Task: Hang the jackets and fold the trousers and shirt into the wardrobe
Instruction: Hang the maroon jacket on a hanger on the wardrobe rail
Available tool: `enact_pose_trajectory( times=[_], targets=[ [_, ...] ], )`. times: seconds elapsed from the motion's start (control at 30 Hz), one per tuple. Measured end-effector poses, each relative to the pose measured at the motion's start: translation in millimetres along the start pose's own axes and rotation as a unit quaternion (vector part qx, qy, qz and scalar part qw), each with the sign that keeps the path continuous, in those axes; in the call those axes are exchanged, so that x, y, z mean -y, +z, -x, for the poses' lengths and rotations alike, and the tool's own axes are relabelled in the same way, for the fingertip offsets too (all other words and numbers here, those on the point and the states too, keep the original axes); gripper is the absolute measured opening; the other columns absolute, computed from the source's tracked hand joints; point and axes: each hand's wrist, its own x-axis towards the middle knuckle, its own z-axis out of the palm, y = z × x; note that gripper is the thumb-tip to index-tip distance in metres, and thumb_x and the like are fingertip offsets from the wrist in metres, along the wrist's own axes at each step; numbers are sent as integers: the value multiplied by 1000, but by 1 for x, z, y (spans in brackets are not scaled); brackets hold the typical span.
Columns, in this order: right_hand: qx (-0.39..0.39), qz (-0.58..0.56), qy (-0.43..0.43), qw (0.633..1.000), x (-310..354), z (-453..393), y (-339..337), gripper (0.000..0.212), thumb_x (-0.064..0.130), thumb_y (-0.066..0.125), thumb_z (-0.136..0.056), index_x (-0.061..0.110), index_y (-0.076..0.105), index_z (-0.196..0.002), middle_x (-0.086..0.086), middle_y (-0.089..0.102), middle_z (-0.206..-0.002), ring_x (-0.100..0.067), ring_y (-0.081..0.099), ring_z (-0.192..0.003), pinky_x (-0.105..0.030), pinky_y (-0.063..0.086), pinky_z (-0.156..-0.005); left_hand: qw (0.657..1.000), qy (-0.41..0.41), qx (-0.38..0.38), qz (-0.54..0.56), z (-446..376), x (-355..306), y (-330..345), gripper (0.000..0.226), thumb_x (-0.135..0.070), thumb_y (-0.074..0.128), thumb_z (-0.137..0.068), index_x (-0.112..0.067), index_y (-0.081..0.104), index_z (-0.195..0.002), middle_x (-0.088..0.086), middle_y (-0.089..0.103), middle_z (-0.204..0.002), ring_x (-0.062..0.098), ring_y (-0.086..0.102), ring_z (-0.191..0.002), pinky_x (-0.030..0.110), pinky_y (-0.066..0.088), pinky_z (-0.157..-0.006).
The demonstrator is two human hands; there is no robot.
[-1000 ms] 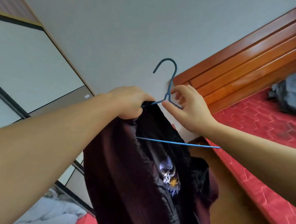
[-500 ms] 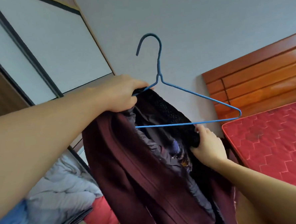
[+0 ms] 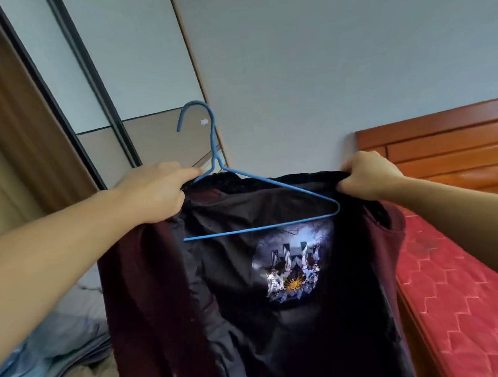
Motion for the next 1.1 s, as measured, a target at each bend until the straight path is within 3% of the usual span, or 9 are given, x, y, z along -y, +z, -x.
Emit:
enact_pose_trajectory(
  times=[0.23, 0.37, 0.47, 0.57, 0.73, 0.83, 0.93, 1.0, 1.1],
  targets=[
    [-48, 168, -107, 979, 90, 7, -30, 8, 13, 57, -67, 15, 60, -74, -6, 50, -71, -30, 48, -67, -27, 37, -61, 994, -92, -51, -18, -1, -30, 4, 56, -10, 44, -84, -44, 48, -128, -2, 52, -99, 26, 47, -82, 30, 30, -56],
    [-23, 97, -134, 986, 137, 18, -34, 6, 10, 56, -68, 14, 57, -73, -6, 51, -69, -30, 52, -65, -22, 33, -50, 992, -80, -39, 91, -7, -38, 4, 60, -13, 49, -84, -49, 50, -131, -1, 60, -121, 28, 57, -99, 32, 39, -65],
    [18, 113, -153, 982, 139, 22, -38, 31, 13, 56, -74, 13, 63, -104, -8, 61, -90, -32, 57, -80, -28, 45, -60, 967, -86, -49, 235, -3, -33, 7, 54, -14, 57, -82, -46, 60, -126, -1, 63, -121, 22, 56, -93, 30, 46, -73],
    [98, 116, -162, 975, 134, 30, -39, 52, 15, 51, -81, 26, 47, -132, 6, 50, -83, -25, 49, -86, -25, 34, -57, 943, -70, -93, 313, 1, -42, 14, 48, -13, 62, -78, -40, 68, -117, -1, 67, -115, 20, 58, -93, 26, 45, -76],
    [133, 157, -191, 960, 114, 38, -40, 29, 30, 57, -80, 36, 59, -108, 7, 48, -99, -23, 52, -89, -33, 44, -78, 914, -76, -170, 361, 2, -53, 23, 45, -13, 64, -74, -39, 72, -109, -6, 72, -103, 15, 56, -80, 23, 41, -71],
    [107, 76, -201, 971, 111, 38, -43, 8, 41, 63, -78, 35, 67, -82, 9, 44, -102, -20, 48, -100, -39, 41, -94, 902, -74, -200, 376, 2, -55, 21, 45, -10, 66, -74, -37, 72, -109, -10, 70, -94, 11, 54, -82, 19, 38, -67],
    [117, -102, -167, 974, 127, 36, -45, 34, 53, 67, -79, 23, 63, -63, 6, 60, -75, -14, 56, -71, -33, 46, -73, 895, -76, -210, 386, 4, -52, 16, 46, -10, 66, -73, -39, 71, -108, -12, 62, -83, 12, 54, -78, 20, 37, -62],
    [162, -211, -136, 954, 146, 34, -46, 43, 56, 66, -79, 17, 57, -62, 4, 49, -48, -15, 43, -45, -29, 40, -50, 895, -64, -206, 390, 6, -50, 14, 47, -10, 66, -73, -40, 70, -110, -12, 62, -85, 14, 57, -79, 20, 37, -59],
    [161, -180, -124, 962, 160, 31, -40, 51, 60, 53, -84, 15, 51, -60, 5, 35, -37, -17, 31, -33, -21, 30, -40, 903, -31, -177, 390, 9, -46, 13, 51, -11, 67, -73, -41, 67, -114, -11, 63, -93, 13, 58, -81, 21, 40, -62]
  ],
)
